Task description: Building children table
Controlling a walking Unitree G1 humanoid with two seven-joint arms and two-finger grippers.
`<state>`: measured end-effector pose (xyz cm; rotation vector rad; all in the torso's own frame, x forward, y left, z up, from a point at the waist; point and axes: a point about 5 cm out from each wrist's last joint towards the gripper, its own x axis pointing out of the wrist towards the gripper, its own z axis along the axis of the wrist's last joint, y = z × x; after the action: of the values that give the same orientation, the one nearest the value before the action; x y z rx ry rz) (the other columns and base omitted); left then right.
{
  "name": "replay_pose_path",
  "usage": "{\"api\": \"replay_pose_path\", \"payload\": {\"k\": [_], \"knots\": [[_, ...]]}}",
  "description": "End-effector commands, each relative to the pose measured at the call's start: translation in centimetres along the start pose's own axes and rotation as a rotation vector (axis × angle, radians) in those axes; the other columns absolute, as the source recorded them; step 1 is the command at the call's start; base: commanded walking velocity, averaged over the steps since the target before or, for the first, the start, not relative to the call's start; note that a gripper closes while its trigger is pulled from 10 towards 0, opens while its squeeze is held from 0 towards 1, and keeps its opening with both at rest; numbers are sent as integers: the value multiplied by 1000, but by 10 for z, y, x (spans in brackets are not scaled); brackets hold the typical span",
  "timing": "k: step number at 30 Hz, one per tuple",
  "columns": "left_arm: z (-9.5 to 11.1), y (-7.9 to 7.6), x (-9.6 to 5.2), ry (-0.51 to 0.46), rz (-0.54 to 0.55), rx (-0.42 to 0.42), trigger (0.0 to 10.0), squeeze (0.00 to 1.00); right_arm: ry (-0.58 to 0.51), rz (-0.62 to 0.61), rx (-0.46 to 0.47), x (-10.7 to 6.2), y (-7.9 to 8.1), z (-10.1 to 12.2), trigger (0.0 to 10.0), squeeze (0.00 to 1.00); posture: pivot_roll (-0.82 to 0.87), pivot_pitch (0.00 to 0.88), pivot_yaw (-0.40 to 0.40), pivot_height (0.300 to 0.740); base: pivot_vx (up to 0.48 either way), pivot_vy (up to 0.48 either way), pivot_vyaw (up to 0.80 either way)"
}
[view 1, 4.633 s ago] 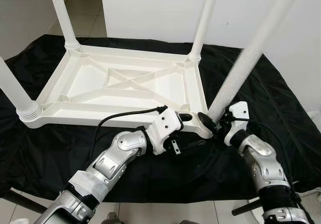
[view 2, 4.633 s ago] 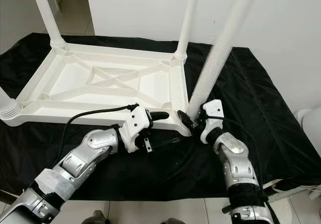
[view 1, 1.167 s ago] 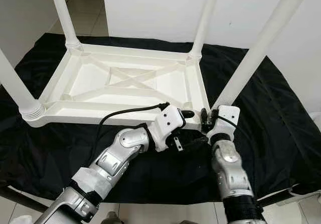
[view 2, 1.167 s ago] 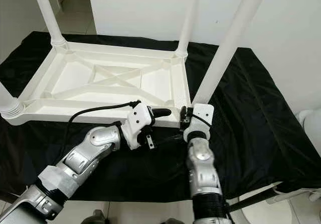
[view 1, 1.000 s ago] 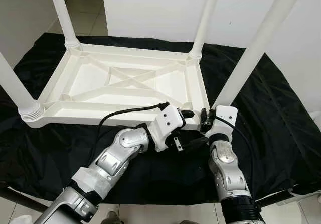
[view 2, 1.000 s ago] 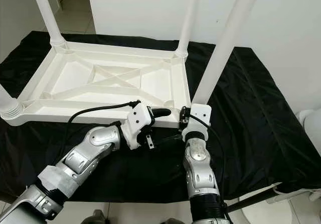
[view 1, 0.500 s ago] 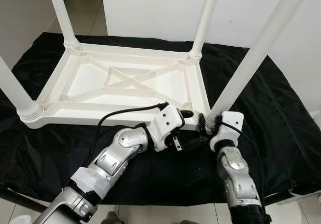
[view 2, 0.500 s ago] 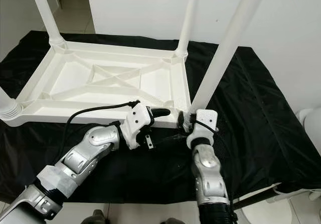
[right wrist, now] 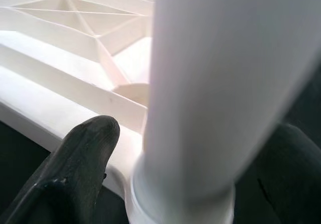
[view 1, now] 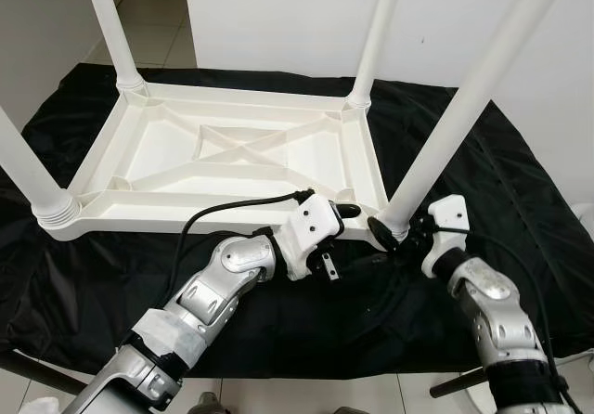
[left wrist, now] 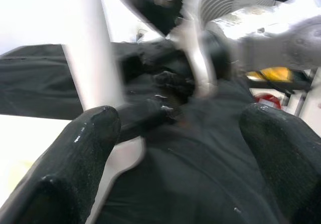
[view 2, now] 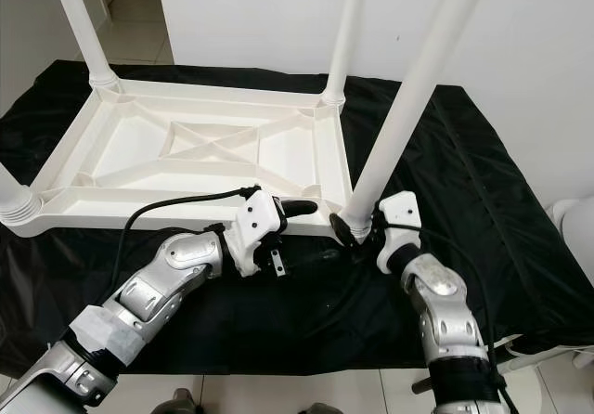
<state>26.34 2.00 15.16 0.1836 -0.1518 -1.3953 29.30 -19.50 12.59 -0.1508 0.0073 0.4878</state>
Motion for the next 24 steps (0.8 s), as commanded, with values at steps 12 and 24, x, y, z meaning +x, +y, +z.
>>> {"api": "replay_pose_path", "payload": {"k": [12, 24], "knots": [[3, -1, -1, 5, -15, 16, 10000, 0, 79, 158, -13, 12, 4, -14, 0, 0, 62, 0, -45, 740, 0, 0, 0], [3, 0, -1, 6, -29, 14, 10000, 0, 81, 33, 31, 3, 1, -22, 10000, 0, 57, 0, -38, 740, 0, 0, 0]]}}
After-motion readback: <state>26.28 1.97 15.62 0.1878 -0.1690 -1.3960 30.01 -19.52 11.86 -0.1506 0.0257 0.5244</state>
